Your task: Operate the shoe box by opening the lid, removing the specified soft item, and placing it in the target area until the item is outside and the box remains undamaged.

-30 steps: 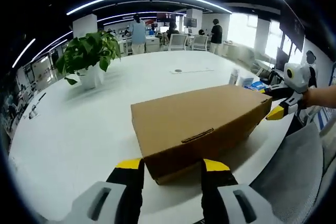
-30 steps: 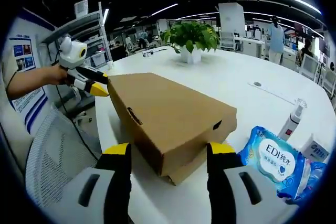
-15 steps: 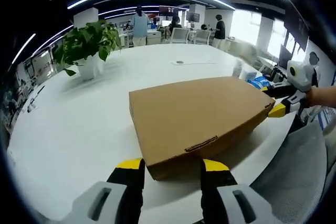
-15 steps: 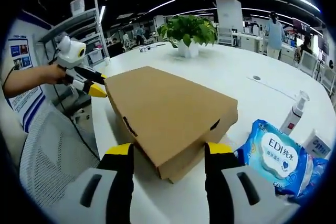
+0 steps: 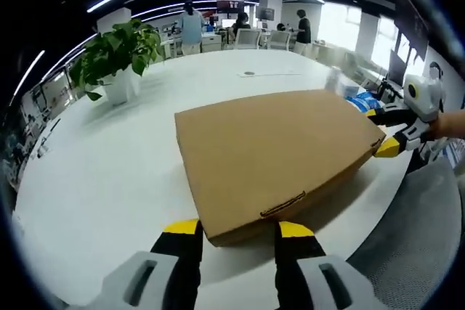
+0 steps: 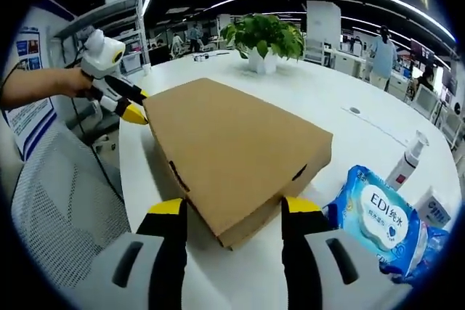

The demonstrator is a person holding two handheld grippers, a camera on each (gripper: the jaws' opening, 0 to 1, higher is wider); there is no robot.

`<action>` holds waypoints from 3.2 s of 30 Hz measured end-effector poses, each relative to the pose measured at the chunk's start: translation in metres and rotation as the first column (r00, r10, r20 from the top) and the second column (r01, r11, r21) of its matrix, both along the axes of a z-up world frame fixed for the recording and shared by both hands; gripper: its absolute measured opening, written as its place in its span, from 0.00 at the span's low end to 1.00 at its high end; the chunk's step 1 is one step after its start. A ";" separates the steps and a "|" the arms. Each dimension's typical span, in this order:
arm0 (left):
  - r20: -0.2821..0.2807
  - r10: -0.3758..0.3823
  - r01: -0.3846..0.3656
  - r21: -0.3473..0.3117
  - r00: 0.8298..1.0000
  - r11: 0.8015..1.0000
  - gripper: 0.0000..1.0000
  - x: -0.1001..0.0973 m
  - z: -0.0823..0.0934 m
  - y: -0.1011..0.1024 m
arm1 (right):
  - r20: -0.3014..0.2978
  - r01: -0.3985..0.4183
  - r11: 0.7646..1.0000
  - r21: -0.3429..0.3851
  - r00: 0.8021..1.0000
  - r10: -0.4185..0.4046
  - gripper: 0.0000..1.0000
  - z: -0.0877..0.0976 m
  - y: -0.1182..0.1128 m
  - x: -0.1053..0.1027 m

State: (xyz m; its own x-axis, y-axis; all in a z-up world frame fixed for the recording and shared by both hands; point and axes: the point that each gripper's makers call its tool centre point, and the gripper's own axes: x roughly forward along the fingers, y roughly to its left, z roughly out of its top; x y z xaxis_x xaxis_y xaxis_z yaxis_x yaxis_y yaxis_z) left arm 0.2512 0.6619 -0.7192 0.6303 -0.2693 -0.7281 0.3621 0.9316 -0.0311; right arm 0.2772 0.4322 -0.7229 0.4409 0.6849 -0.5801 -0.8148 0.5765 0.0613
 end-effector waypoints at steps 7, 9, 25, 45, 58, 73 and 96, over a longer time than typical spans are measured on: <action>-0.008 -0.005 0.005 0.004 1.000 1.000 0.39 0.010 0.000 0.000 | 0.005 -0.004 1.000 -0.002 1.000 0.004 0.47 0.000 -0.001 0.009; -0.009 -0.005 0.005 0.004 1.000 1.000 0.39 0.014 0.000 0.000 | 0.004 -0.003 1.000 -0.002 1.000 0.003 0.47 0.000 -0.002 0.013; -0.022 -0.002 0.002 0.007 1.000 1.000 0.39 0.049 -0.001 -0.007 | -0.025 0.001 1.000 0.005 1.000 -0.001 0.47 -0.001 -0.009 0.050; -0.026 -0.004 0.004 0.002 1.000 1.000 0.39 0.090 -0.001 -0.017 | -0.037 0.001 1.000 -0.016 0.999 -0.001 0.48 -0.001 -0.019 0.090; -0.020 -0.002 0.002 -0.007 1.000 1.000 0.39 0.107 -0.001 -0.022 | -0.036 0.007 0.999 -0.033 0.999 -0.009 0.48 -0.002 -0.024 0.107; -0.031 -0.007 0.007 -0.014 1.000 1.000 0.41 0.108 -0.004 -0.023 | -0.034 0.025 0.998 -0.059 0.999 -0.027 0.49 -0.003 -0.025 0.109; 0.059 0.017 -0.016 -0.022 0.998 1.000 0.56 0.070 0.028 -0.022 | 0.049 0.197 0.980 -0.011 0.979 -0.196 0.57 0.035 -0.078 0.087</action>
State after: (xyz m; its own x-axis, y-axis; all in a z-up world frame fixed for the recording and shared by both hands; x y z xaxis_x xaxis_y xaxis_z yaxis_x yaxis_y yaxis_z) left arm 0.3215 0.6401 -0.6917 0.6770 -0.2739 -0.6832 0.3483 0.9369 -0.0305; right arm 0.3638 0.3545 -0.6883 0.5935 0.5727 -0.5655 -0.6871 0.7264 0.0144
